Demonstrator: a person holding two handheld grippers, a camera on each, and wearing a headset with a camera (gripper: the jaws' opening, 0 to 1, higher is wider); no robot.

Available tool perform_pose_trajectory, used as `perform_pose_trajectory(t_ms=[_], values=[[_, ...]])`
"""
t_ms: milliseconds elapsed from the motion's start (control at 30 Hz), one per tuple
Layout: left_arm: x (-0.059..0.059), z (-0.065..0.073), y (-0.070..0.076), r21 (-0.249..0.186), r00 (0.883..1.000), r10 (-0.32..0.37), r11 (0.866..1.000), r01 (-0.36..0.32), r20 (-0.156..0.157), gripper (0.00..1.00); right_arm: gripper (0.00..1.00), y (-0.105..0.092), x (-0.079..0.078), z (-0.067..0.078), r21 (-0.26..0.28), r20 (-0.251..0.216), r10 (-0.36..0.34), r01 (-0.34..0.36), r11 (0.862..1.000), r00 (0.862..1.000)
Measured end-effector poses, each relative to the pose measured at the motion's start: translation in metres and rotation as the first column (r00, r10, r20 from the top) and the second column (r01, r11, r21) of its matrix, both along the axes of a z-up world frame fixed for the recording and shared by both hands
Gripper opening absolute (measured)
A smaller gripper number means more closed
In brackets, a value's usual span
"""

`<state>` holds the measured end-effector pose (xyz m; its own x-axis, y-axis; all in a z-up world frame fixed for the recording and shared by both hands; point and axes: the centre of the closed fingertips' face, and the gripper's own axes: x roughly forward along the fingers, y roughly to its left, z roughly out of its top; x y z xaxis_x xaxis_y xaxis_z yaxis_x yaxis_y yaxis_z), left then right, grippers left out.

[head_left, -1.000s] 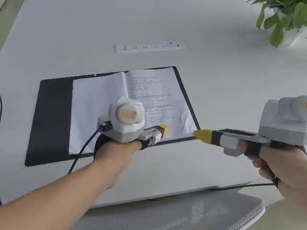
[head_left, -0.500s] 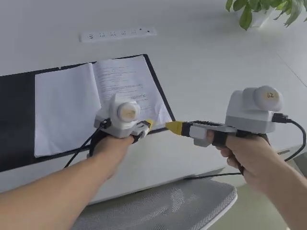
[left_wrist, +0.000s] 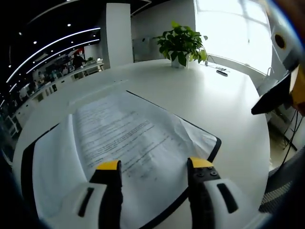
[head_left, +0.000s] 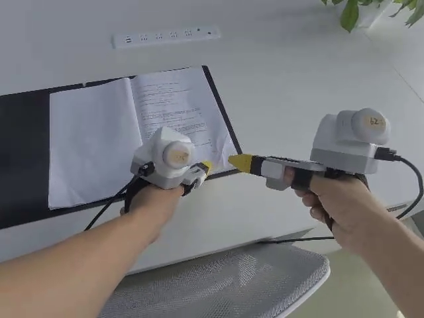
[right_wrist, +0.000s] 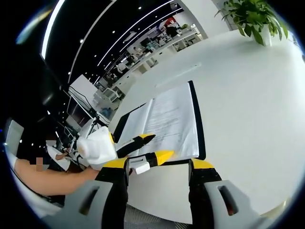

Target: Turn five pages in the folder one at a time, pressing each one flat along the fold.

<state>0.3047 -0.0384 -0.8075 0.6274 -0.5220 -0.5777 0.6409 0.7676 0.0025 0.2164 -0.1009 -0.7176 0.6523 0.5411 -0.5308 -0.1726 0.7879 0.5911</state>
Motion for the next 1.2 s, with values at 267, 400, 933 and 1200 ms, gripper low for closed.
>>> perform_pose_trajectory(t_ms=[267,400,933,1200], values=[[0.002,0.0,0.0,-0.016,1.0,-0.01,1.0,0.011,0.015,0.48,0.49,0.003,0.002,-0.003,0.006,-0.004,0.007,-0.007,1.0,1.0],[0.005,0.0,0.001,-0.016,1.0,-0.006,1.0,0.007,0.022,0.36,0.48,0.002,0.002,-0.007,0.005,-0.013,0.01,-0.01,1.0,1.0],[0.009,0.0,0.007,-0.027,1.0,0.011,1.0,-0.01,0.016,0.17,0.41,0.006,0.035,-0.035,0.07,-0.012,-0.04,0.041,0.997,0.999],[0.011,0.0,0.007,-0.033,1.0,0.015,0.999,-0.014,0.011,0.17,0.36,0.004,0.047,-0.059,0.125,-0.089,-0.084,0.095,0.988,0.992]])
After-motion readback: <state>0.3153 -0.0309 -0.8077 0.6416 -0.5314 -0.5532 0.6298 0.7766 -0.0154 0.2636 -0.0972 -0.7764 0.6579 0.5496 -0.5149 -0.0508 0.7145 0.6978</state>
